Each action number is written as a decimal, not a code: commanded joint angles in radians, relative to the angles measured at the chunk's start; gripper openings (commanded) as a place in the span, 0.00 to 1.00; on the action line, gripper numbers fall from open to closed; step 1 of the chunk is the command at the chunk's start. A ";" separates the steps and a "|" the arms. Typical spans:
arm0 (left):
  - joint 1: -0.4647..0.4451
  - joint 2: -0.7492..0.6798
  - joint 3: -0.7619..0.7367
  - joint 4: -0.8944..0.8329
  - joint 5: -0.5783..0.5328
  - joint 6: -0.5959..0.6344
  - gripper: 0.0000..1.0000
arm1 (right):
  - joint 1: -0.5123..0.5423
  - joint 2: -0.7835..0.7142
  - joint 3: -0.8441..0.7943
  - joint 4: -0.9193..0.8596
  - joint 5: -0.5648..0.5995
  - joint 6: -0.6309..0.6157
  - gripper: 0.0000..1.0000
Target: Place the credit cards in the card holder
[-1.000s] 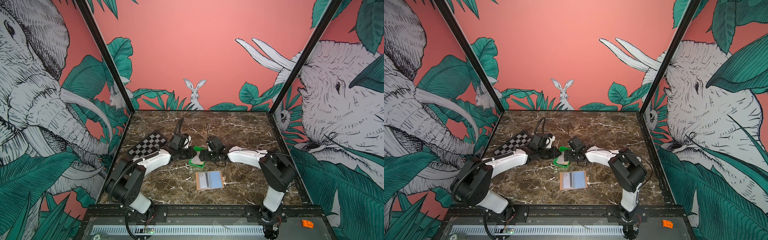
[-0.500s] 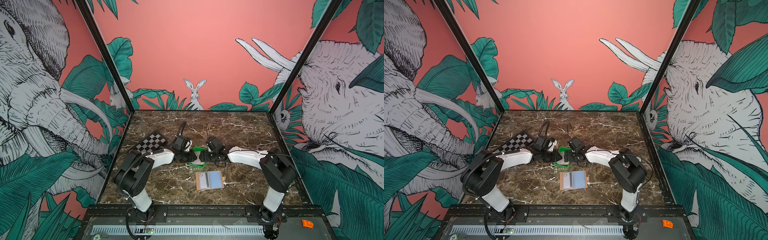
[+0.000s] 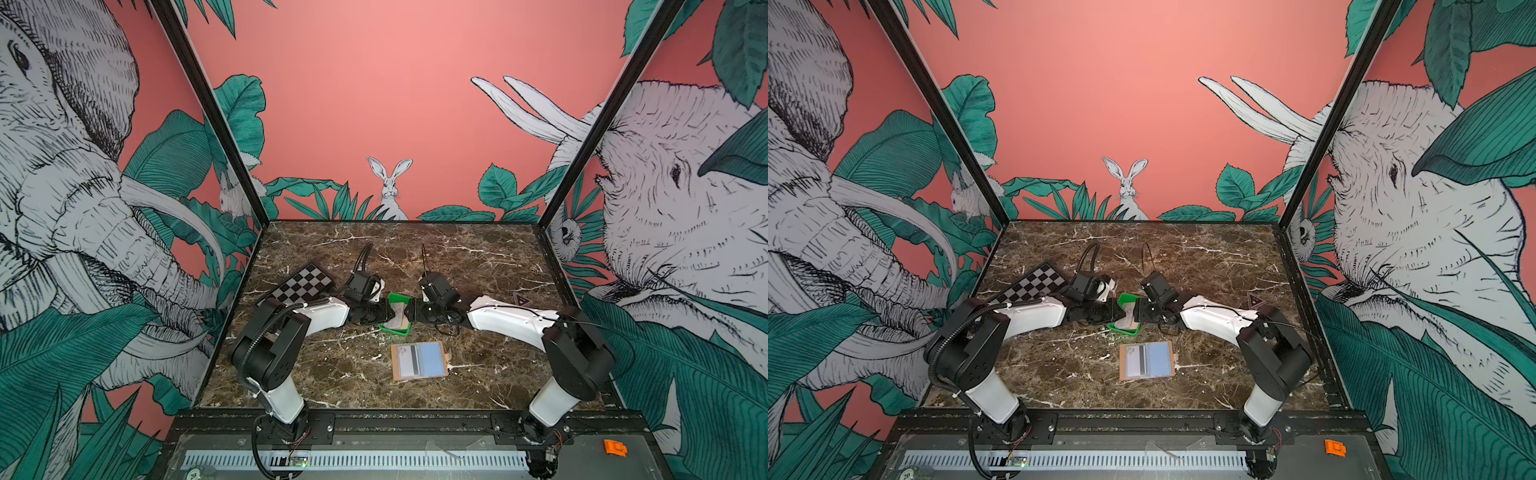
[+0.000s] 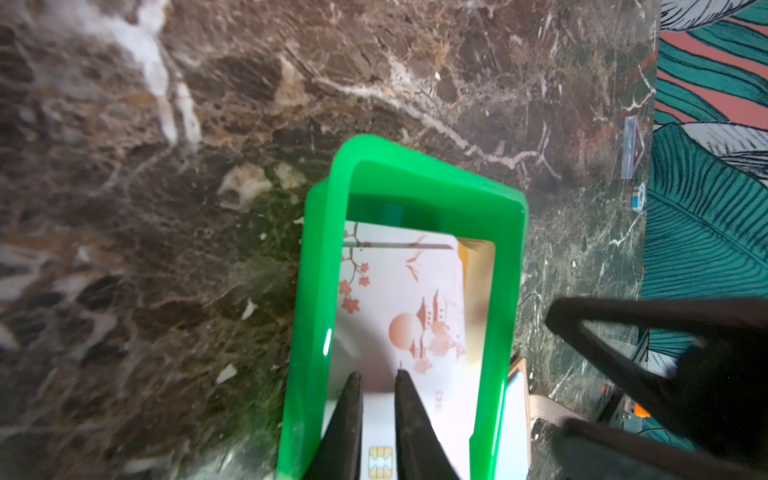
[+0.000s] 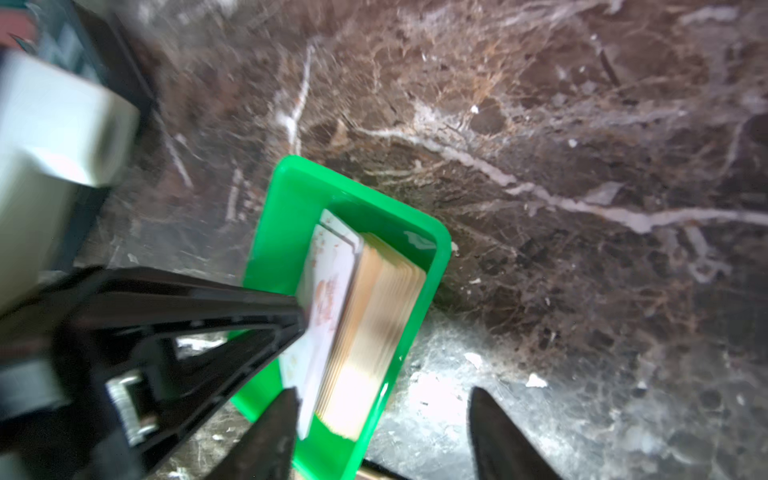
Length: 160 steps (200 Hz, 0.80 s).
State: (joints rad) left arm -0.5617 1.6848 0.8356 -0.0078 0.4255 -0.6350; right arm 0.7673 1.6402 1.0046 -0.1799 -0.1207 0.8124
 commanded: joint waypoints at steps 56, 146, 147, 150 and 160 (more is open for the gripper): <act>-0.008 0.008 -0.003 -0.022 -0.019 -0.012 0.18 | 0.016 0.029 0.011 0.077 -0.096 0.194 0.33; -0.015 -0.018 -0.039 -0.005 -0.026 -0.049 0.18 | 0.018 0.107 0.007 0.099 -0.112 0.209 0.19; -0.015 -0.018 -0.040 -0.005 -0.025 -0.049 0.18 | 0.019 0.107 0.006 0.098 -0.112 0.209 0.19; -0.015 -0.020 -0.042 -0.004 -0.027 -0.050 0.18 | 0.018 0.106 0.006 0.097 -0.109 0.207 0.19; -0.016 -0.023 -0.050 -0.005 -0.027 -0.057 0.18 | 0.018 0.103 0.004 0.093 -0.105 0.202 0.18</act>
State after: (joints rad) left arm -0.5690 1.6844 0.8261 0.0154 0.4225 -0.6674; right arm 0.7799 1.7420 1.0065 -0.0906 -0.2413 1.0176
